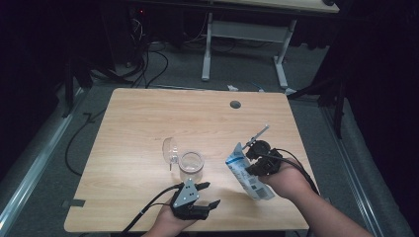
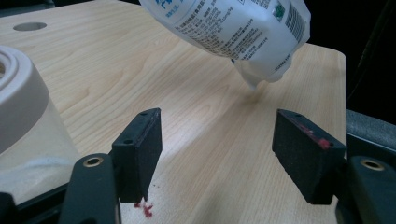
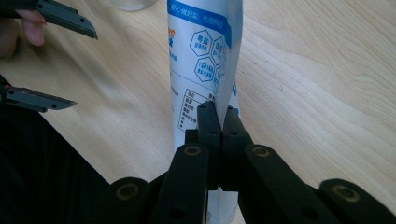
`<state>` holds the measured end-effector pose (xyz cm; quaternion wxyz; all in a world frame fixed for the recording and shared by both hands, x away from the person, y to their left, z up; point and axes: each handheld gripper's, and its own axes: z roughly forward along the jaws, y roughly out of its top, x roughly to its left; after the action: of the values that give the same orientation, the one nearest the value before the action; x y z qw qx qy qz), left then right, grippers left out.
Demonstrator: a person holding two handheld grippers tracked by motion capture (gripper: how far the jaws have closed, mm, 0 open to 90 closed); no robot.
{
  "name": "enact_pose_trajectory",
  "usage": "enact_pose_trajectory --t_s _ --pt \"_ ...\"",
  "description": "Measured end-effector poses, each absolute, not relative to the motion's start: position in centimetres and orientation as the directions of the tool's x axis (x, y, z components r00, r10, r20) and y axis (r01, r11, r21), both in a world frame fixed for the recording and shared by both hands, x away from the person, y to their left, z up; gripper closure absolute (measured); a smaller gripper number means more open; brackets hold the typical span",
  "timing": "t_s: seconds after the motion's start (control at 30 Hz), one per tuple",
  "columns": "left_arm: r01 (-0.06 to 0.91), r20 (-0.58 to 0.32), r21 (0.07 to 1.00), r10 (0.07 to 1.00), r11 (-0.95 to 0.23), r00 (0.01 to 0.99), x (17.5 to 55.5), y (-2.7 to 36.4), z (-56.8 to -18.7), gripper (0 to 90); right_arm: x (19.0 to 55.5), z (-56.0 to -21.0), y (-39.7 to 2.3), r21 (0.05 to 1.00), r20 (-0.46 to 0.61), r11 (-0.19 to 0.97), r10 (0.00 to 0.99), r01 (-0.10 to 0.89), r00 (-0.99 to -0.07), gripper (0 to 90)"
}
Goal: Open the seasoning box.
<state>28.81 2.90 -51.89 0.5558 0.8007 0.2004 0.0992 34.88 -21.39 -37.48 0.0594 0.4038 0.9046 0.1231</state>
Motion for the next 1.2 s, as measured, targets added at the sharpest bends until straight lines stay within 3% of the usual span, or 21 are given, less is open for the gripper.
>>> enact_pose_trajectory --t_s 0.17,0.47,0.67,1.2 --pt "0.2 -0.044 0.931 0.449 -0.306 0.893 28.9 2.3 -52.3 30.9 35.2 -37.6 -21.3 0.244 -0.015 0.65 0.745 0.72 -0.667 90.0" --pt "0.199 -0.053 0.922 0.4 -0.332 0.915 28.8 -0.1 -52.1 27.1 35.0 -37.3 -20.6 0.221 -0.015 0.636 0.76 0.74 -0.649 90.0" --pt "0.208 -0.066 0.911 0.371 -0.357 0.926 29.1 -1.8 -52.0 21.5 35.3 -36.8 -19.8 0.235 -0.011 0.658 0.738 0.715 -0.675 90.0" --pt "0.229 -0.069 0.903 0.403 -0.365 0.913 29.6 -3.3 -52.3 19.1 35.4 -36.1 -17.0 0.269 0.004 0.691 0.696 0.671 -0.718 90.0"
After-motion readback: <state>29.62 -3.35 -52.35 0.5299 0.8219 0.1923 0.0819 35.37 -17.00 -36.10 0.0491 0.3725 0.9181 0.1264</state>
